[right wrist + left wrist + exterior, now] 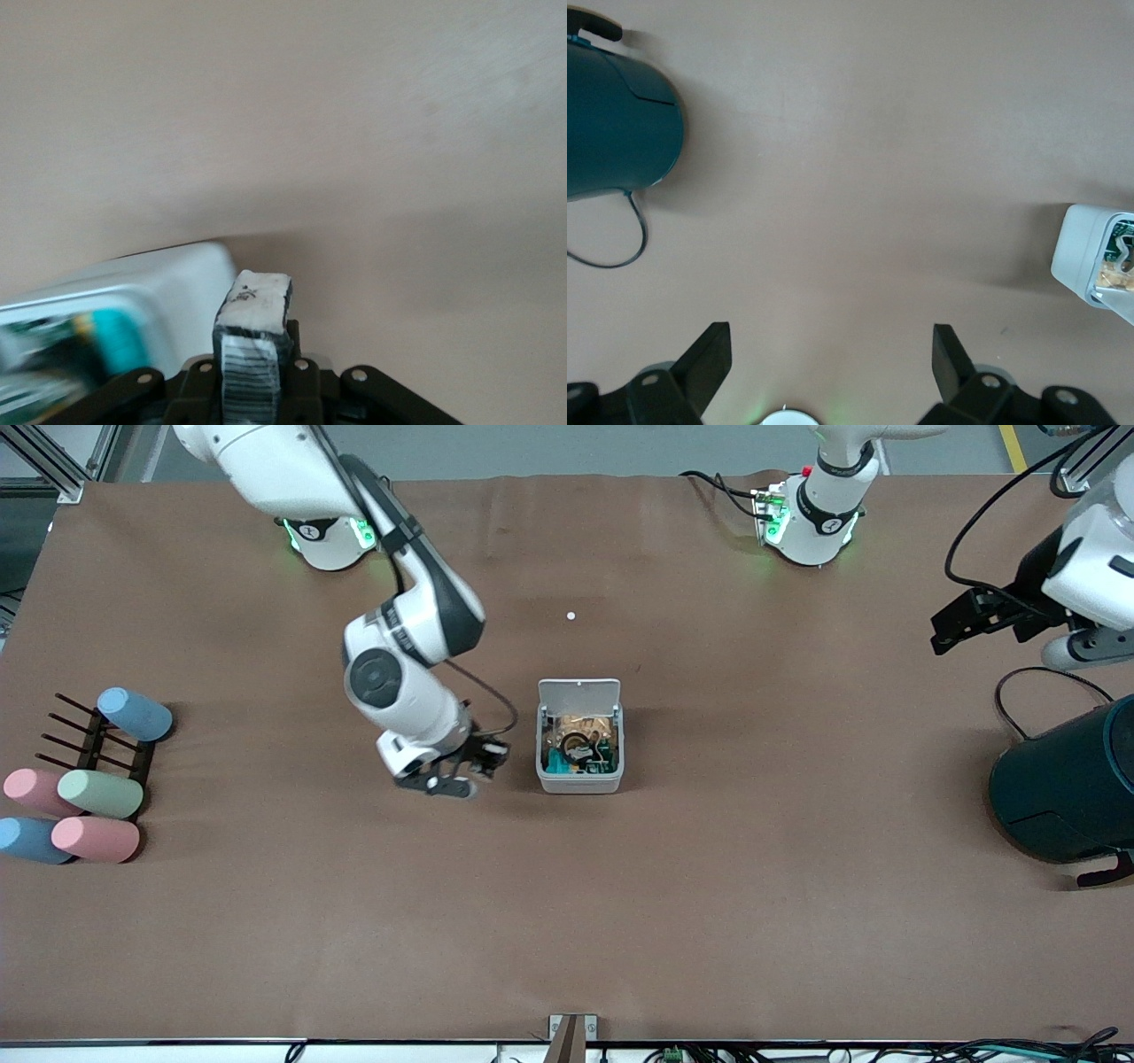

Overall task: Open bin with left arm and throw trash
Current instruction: 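Carry the black packet over the open bin with the right gripper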

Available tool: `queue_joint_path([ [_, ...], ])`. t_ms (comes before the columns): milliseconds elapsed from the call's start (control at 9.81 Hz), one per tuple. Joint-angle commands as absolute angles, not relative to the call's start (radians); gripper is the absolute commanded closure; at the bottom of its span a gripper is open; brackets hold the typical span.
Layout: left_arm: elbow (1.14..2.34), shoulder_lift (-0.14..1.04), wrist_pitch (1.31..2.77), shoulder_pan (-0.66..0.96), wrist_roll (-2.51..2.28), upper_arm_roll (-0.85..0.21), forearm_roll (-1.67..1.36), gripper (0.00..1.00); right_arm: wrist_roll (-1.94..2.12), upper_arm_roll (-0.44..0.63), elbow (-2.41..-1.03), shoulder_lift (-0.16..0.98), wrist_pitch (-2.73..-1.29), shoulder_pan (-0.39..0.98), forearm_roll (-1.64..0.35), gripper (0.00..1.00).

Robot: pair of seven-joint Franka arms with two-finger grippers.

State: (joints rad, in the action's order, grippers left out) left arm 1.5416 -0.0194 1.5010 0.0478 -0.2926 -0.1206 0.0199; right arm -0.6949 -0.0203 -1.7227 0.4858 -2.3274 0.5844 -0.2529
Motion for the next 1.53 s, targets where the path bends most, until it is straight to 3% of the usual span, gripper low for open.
queue_joint_path([
  [0, 1.645, -0.086, 1.566, 0.051, -0.243, -0.097, -0.003, 0.00, -0.785, -0.011, -1.654, 0.488, -2.310, 0.613, -0.265, 0.81],
  [306, 1.638, -0.086, 1.568, 0.055, -0.121, -0.019, -0.011, 0.00, -0.851, -0.009, -1.609, 0.526, -2.310, 0.685, -0.258, 0.80],
  [815, 1.626, -0.086, 1.563, 0.078, -0.147, -0.015, -0.017, 0.00, -0.851, -0.003, -1.617, 0.569, -2.292, 0.729, -0.196, 0.74],
  [917, 1.626, -0.086, 1.560, 0.077, -0.129, -0.015, -0.015, 0.00, -0.851, -0.003, -1.617, 0.569, -2.292, 0.729, -0.196, 0.57],
  [1121, 1.625, -0.087, 1.559, 0.075, -0.123, -0.014, -0.011, 0.00, -0.853, -0.003, -1.615, 0.569, -2.293, 0.727, -0.196, 0.01],
  [1427, 1.605, -0.081, 1.559, 0.075, -0.126, -0.014, -0.011, 0.00, -0.851, -0.005, -1.602, 0.563, -2.292, 0.726, -0.198, 0.00],
])
